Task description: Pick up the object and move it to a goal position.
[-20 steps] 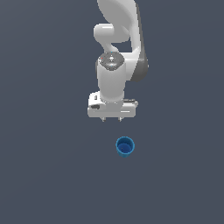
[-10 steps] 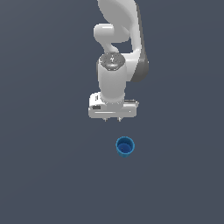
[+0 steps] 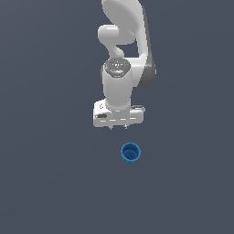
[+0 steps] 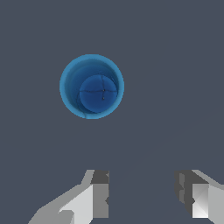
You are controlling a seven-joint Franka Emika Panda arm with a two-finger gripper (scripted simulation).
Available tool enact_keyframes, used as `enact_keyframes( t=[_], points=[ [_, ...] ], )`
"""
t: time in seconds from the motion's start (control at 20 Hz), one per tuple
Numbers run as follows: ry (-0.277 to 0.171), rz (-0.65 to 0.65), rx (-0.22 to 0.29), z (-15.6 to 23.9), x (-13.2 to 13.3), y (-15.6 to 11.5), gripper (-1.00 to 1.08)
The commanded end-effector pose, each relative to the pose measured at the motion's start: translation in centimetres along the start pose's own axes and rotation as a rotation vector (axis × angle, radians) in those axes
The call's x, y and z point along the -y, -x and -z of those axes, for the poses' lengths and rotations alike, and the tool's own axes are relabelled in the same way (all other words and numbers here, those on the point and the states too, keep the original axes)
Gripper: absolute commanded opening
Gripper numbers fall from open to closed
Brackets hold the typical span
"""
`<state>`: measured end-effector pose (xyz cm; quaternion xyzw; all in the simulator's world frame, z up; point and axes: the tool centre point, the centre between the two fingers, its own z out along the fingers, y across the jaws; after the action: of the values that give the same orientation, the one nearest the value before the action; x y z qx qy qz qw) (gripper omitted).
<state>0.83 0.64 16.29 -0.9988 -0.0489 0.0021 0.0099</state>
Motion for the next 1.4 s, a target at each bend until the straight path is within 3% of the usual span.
enact_keyframes(
  t=[0.0, 0.7, 1.35],
  points=[
    [-0.007, 0.036, -0.003, -0.3, 0.1, -0.4, 0.28],
    [-0.073, 0.351, -0.045, -2.6, 1.4, -4.1, 0.28],
    [-0.143, 0.651, -0.126, -4.6, 2.3, -7.6, 0.28]
  ],
)
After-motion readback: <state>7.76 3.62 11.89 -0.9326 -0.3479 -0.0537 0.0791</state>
